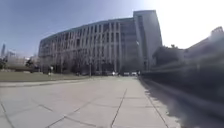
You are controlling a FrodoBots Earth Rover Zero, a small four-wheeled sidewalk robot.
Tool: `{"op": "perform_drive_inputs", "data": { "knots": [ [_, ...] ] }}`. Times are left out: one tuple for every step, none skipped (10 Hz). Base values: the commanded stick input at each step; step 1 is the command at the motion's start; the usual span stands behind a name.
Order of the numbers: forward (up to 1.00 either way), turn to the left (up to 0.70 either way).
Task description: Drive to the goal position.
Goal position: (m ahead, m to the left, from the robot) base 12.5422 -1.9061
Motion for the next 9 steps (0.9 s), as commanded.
{"op": "perform_drive_inputs", "data": {
  "knots": [
    [0.70, 0.00],
    [0.70, 0.00],
    [0.70, 0.00],
    [0.70, 0.00],
    [0.70, 0.00],
    [0.70, 0.00],
    [0.70, 0.00],
    [0.70, 0.00],
    [0.70, 0.00]
  ]
}}
